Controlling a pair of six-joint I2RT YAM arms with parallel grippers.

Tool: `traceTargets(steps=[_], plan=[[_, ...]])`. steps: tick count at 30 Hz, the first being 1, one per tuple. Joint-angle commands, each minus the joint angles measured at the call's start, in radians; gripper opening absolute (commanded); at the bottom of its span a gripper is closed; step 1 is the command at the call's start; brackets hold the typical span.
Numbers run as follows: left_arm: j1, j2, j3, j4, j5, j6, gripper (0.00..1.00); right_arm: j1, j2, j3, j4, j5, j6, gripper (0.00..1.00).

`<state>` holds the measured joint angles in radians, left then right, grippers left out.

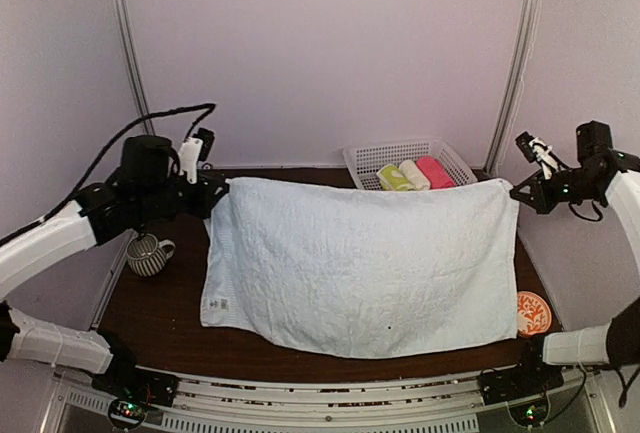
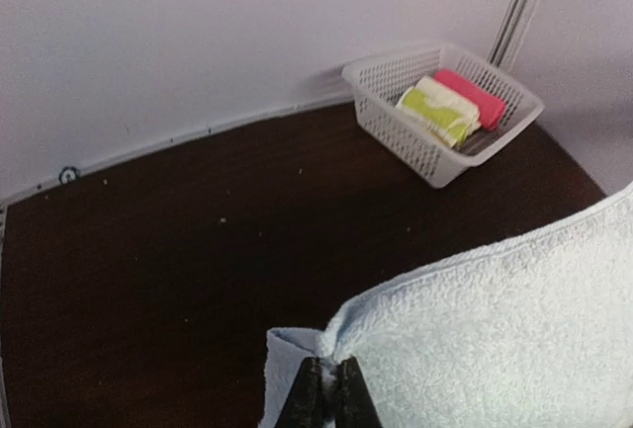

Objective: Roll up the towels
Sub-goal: Flatten out the towel at the center of the board.

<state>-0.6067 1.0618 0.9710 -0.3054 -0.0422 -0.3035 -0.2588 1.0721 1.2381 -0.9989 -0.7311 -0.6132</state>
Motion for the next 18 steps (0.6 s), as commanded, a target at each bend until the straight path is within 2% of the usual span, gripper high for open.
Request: traceTargets(steps=[1,2,3,5,8,9,13,18], plan=[[0.057,0.369,0.085,0.036,-0.048,-0.037,0.0,0.022,0.283,-0.055,0.158,0.09,0.045,0.06],[0.068,0.466,0.145,0.026,-0.043,-0.034,0.02,0.037,0.348,-0.045,0.19,0.101,0.06,0.09],[0.074,0.548,0.21,0.007,-0.053,-0.031,0.13,0.056,0.407,-0.028,0.217,0.112,0.074,0.13],[0.077,0.669,0.344,-0.044,-0.095,-0.031,0.26,0.086,0.518,0.02,0.245,0.16,0.103,0.22],[0.075,0.695,0.387,-0.056,-0.094,-0.053,0.44,0.089,0.533,0.058,0.272,0.191,0.161,0.41],[0.073,0.671,0.374,-0.046,-0.088,-0.058,0.48,0.087,0.507,0.05,0.287,0.211,0.171,0.44],[0.062,0.522,0.267,-0.042,-0.087,-0.078,0.51,0.089,0.364,-0.033,0.308,0.247,0.136,0.46],[0.061,0.364,0.076,-0.051,-0.001,-0.131,0.51,0.108,0.238,-0.12,0.194,0.223,-0.006,0.47]])
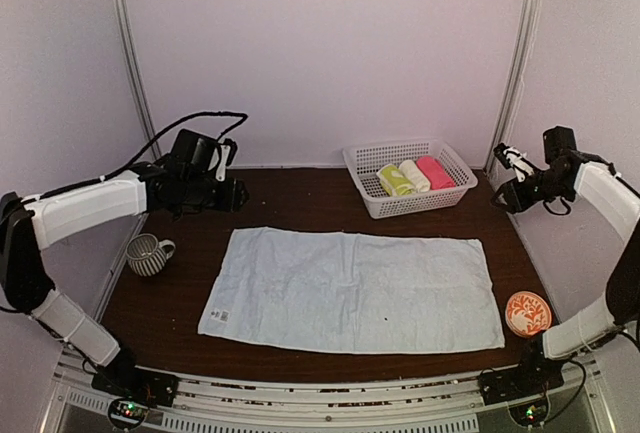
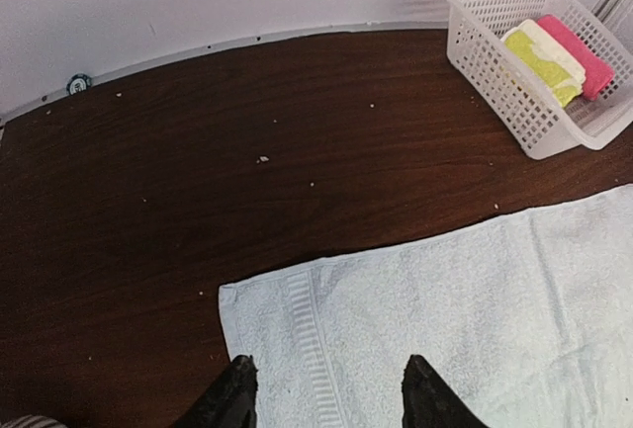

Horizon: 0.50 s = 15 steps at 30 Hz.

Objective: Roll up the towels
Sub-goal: Flatten out the towel at the center of the board, then adjust the towel at the center of the board.

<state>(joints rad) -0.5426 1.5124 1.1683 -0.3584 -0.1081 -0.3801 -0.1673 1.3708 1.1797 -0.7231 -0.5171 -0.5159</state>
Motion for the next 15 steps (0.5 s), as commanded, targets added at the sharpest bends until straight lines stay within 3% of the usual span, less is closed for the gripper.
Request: traceTargets(steps=[1,7,10,15], plan=[[-0.004,-0.103,-0.149,-0.01,0.087,-0.07,0.5,0.021,-0.076,-0.074,-0.112,0.006,-0.131,0.47],[-0.016,-0.124,-0.257,-0.112,0.137,-0.136,0.41,0.122,-0.131,-0.19,-0.161,0.086,-0.213,0.46],[-0.021,-0.122,-0.303,-0.161,0.137,-0.178,0.35,0.194,-0.136,-0.244,-0.14,0.158,-0.23,0.45],[-0.024,-0.108,-0.375,-0.189,0.164,-0.217,0.33,0.244,-0.074,-0.286,-0.045,0.222,-0.202,0.44]])
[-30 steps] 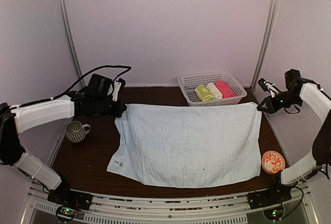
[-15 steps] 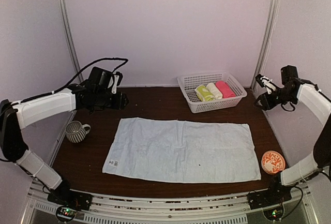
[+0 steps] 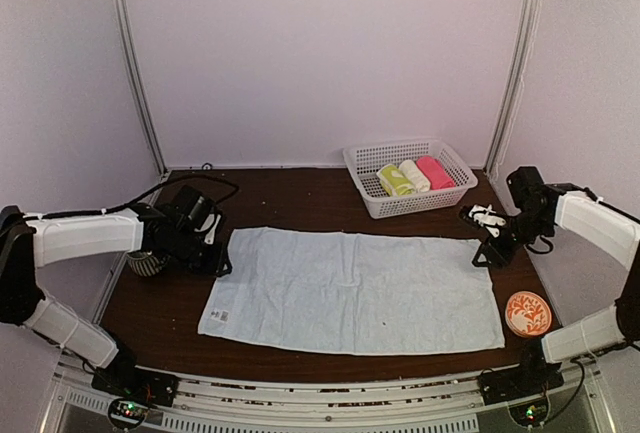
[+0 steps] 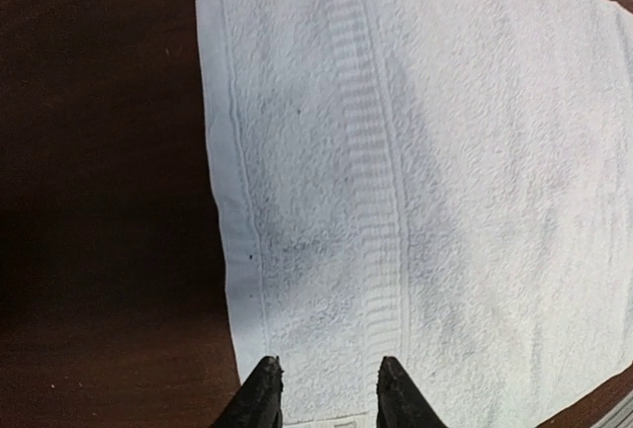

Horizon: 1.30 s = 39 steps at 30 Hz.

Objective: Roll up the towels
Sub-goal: Adjust the towel at the center of the board.

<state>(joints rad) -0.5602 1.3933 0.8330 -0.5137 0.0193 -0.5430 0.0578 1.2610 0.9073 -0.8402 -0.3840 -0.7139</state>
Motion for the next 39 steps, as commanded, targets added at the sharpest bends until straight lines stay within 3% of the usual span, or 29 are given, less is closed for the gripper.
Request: traceTargets(steps=[1,15,20,29,36,38,39], plan=[[-0.007,0.018,-0.051,-0.034,0.051,-0.056,0.33,0.019,0.056,-0.009,0.082,0.095,0.0,0.44],[-0.024,0.054,-0.156,-0.163,0.079,-0.192,0.33,0.019,0.243,0.087,0.169,0.106,-0.005,0.43],[-0.029,0.009,-0.16,-0.277,-0.043,-0.292,0.33,0.019,0.286,0.127,0.148,0.102,-0.033,0.43],[-0.039,-0.045,-0.218,-0.348,-0.116,-0.392,0.34,0.019,0.338,0.181,0.075,0.114,-0.083,0.43],[-0.043,-0.098,0.022,-0.353,-0.154,-0.231,0.45,0.019,0.285,0.187,0.056,0.078,-0.049,0.43],[-0.043,-0.105,0.095,-0.302,-0.212,-0.139,0.56,0.019,0.281,0.182,0.067,0.089,-0.011,0.43],[-0.044,-0.106,0.117,-0.254,-0.237,-0.101,0.69,0.019,0.286,0.177,0.078,0.099,0.001,0.42]])
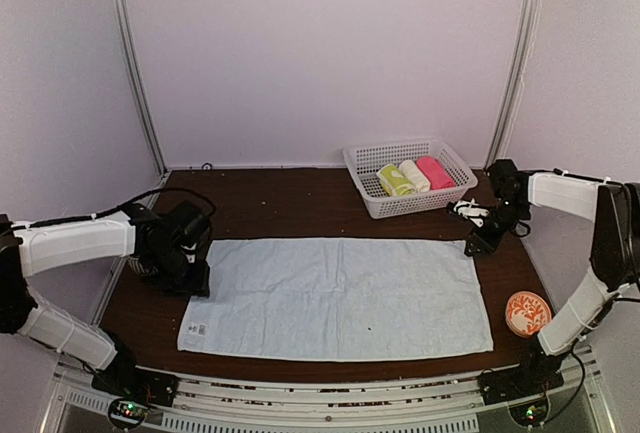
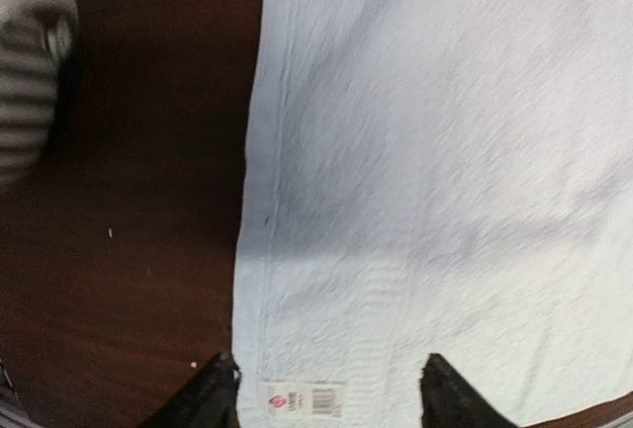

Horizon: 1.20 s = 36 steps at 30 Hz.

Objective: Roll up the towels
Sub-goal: Adjust the towel at the center of the board.

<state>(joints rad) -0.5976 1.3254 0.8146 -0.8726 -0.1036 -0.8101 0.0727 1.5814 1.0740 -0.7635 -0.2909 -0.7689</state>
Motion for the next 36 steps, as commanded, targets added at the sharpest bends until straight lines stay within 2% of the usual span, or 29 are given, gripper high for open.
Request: traceTargets(steps=[1,4,5,10,18,22,25,31,33,35,36], plan=[[-0.006,-0.038,0.145,0.173,-0.14,0.202,0.82,0.004,-0.024,0.006,0.014,0.018,0.065,0.4],[-0.004,-0.021,0.137,0.372,-0.191,0.287,0.97,0.004,0.023,0.005,0.047,0.037,0.096,0.3],[-0.001,-0.006,0.129,0.428,-0.189,0.311,0.98,0.004,0.032,0.004,0.062,0.041,0.108,0.28],[0.028,0.108,0.153,0.551,-0.143,0.358,0.98,0.004,0.09,0.011,0.139,0.074,0.138,0.22],[0.047,0.289,0.237,0.511,-0.242,0.362,0.88,0.003,0.247,0.069,0.232,0.14,0.172,0.17],[0.071,0.311,0.232,0.521,-0.21,0.34,0.87,-0.012,0.297,0.113,0.262,0.192,0.196,0.17],[0.078,0.313,0.234,0.524,-0.212,0.343,0.91,-0.026,0.31,0.136,0.274,0.209,0.205,0.19],[0.083,0.326,0.245,0.503,-0.267,0.351,0.95,-0.029,0.295,0.146,0.248,0.178,0.194,0.24],[0.083,0.318,0.245,0.506,-0.258,0.357,0.95,-0.03,0.261,0.152,0.209,0.122,0.185,0.26],[0.085,0.323,0.25,0.496,-0.258,0.358,0.89,-0.029,0.198,0.155,0.156,0.046,0.177,0.31],[0.089,0.332,0.257,0.486,-0.262,0.355,0.81,-0.027,0.164,0.152,0.132,0.012,0.175,0.33]])
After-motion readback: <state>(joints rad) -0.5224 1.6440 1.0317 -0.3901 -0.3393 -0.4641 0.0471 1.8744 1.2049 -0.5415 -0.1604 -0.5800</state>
